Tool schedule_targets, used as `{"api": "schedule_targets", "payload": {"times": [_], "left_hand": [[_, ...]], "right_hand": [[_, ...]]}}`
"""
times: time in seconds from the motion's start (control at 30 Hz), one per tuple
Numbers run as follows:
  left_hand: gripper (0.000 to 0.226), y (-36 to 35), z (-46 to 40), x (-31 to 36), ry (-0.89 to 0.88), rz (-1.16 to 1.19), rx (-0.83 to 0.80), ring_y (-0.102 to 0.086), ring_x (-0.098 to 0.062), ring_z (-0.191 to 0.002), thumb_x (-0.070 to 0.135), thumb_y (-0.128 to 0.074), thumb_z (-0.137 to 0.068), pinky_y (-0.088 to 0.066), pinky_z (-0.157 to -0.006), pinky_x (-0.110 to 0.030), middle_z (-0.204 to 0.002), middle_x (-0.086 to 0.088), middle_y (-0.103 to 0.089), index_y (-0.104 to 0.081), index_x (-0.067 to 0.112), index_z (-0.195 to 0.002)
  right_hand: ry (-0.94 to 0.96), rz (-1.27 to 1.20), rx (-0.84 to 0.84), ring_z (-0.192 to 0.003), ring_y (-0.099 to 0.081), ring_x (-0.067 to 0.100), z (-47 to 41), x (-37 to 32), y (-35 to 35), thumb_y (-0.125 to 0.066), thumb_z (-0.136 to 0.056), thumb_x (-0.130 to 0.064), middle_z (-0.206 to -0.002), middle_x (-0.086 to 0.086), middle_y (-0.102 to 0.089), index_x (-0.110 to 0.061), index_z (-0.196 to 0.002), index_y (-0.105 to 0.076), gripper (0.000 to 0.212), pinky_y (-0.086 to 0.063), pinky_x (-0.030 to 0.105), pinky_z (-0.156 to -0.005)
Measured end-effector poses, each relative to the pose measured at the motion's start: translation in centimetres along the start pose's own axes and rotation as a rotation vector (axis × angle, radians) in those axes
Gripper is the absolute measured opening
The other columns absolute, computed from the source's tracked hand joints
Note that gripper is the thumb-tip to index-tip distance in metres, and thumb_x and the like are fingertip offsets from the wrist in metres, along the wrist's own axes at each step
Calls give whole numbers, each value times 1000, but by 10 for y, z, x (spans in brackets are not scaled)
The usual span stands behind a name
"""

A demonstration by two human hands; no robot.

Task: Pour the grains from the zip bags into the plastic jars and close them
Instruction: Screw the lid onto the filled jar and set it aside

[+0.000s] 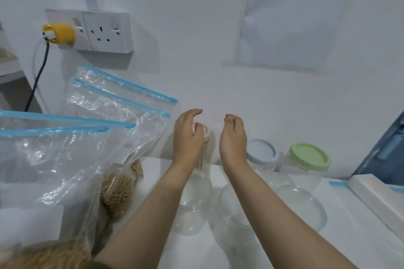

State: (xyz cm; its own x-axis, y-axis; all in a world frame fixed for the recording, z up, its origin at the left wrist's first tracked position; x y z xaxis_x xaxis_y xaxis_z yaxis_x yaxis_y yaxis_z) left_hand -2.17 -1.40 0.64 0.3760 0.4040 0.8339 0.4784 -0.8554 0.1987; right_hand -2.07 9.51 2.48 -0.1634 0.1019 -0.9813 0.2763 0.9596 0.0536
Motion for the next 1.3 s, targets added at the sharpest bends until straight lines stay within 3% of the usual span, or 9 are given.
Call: {"api": "schedule_targets", "payload": {"times": [0.2,0.37,0.47,0.6,0.7,0.8,0.97,1.13,1.3], "left_hand": [[37,-43,31,36,248,177,-261,-43,-6,-129,13,-44,-101,-31,-106,-21,-140,10,-49,-50,28,-134],[45,-77,46,33,426,135,-480,-39,-20,-137,30,-37,-106,-31,-101,-26,-153,-5,-38,-33,25,-150],[47,-88,54,27,447,86,-550,-46,-19,-129,32,-34,-107,-35,-90,-23,-154,-6,-39,-30,24,-153],[47,-85,58,28,369,137,-503,-40,-17,-138,30,-39,-106,-35,-105,-23,-154,-6,-40,-32,21,-152],[47,-72,58,44,256,228,-421,-43,-9,-133,30,-43,-105,-38,-90,-4,-150,0,-44,-35,22,-150],[47,-56,62,70,99,273,-333,-41,-6,-136,36,-46,-103,-36,-107,-15,-151,8,-42,-37,29,-149],[43,-19,91,122,-47,300,-258,-44,8,-127,56,-46,-93,-39,-103,-15,-138,26,-43,-38,50,-135],[55,10,164,152,10,374,-233,-47,8,-124,61,-35,-93,-43,-89,-6,-140,14,-47,-40,37,-143],[43,25,260,156,158,453,-275,-54,20,-104,54,-26,-92,-43,-75,-2,-111,40,-58,-38,45,-132]], "right_hand": [[112,140,124,-127,-43,7,16,-9,76,-39,-105,-28,-137,-8,-49,-19,-137,-50,35,-30,19,-101],[-95,439,6,-143,-31,29,0,33,109,-35,-105,-32,-158,14,-27,-9,-154,-26,55,-28,35,-112],[-182,466,-97,-136,-40,33,-3,46,112,-34,-105,-29,-155,18,-33,-11,-157,-13,59,-35,33,-99],[-73,425,-89,-128,-47,25,2,37,114,-38,-105,-24,-149,13,-43,-14,-158,-15,59,-33,23,-90],[84,368,-41,-115,-42,2,12,19,117,-44,-104,-26,-148,2,-41,-15,-157,-18,60,-28,9,-92],[238,303,-5,-106,-39,-9,30,-8,125,-47,-104,-29,-133,-13,-36,-20,-157,-19,61,-25,-5,-84],[372,135,50,-131,-47,11,73,-46,149,-54,-96,-47,-145,-9,-46,-28,-147,-36,57,-43,38,-109],[405,88,-8,-116,-53,7,149,-59,180,-53,-87,-61,-123,-15,-51,-34,-126,-47,48,-47,25,-96],[308,38,-102,-117,-50,0,218,-21,201,-50,-84,-64,-124,-9,-49,-34,-125,-47,52,-44,19,-98]]}}
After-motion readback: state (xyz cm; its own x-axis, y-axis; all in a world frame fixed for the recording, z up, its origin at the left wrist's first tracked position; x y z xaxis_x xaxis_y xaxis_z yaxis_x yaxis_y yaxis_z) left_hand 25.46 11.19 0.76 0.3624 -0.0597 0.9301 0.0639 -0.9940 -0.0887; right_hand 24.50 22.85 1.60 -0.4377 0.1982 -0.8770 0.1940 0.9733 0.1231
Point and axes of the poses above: each hand's wrist, its own z-axis away from the middle knuckle, its own y-axis out of the back of the hand, x = y × z, the point moved 2 cm from there along -z, towards the middle knuckle
